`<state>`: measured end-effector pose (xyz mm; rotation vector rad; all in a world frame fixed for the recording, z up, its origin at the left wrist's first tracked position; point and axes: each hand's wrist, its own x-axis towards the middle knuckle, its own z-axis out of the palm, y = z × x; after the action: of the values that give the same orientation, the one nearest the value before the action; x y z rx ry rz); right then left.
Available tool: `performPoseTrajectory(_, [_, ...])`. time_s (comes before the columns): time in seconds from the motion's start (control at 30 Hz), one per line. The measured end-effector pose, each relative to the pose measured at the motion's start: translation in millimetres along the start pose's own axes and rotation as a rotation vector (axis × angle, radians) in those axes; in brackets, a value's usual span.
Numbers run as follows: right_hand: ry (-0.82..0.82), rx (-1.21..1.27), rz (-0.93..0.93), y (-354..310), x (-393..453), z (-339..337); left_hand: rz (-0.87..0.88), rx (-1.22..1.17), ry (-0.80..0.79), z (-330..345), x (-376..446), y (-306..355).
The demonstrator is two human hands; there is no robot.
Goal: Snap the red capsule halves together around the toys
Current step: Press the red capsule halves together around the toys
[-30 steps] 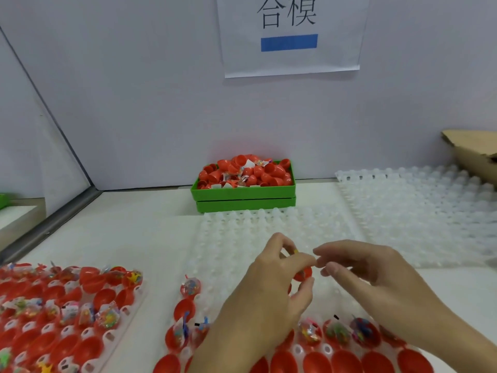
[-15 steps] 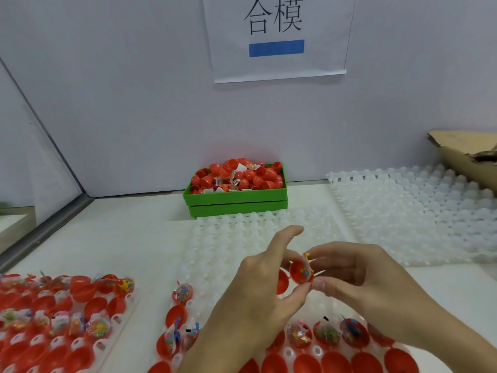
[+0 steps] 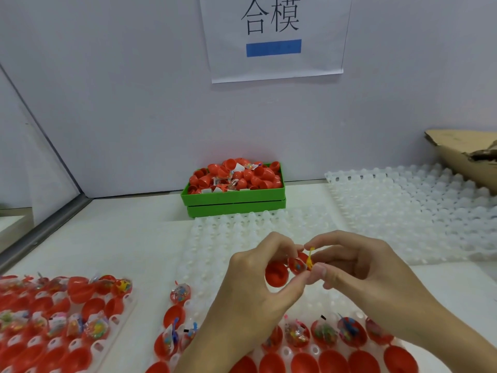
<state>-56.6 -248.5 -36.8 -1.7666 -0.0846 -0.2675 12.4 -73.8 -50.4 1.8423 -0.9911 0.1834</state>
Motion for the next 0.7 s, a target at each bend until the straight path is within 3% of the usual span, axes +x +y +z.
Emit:
performPoseTrajectory(0.17, [0.011,-0.01,-0.004,0.4,-0.8,1.5,0.064,0.108,-0.018,1.5,0.4,3.6])
performPoseTrajectory(0.7, [0.016,0.016,0.026,3.0,-0.9,0.7,0.001,-0.005,0.006,-0.4,1.7,6.1])
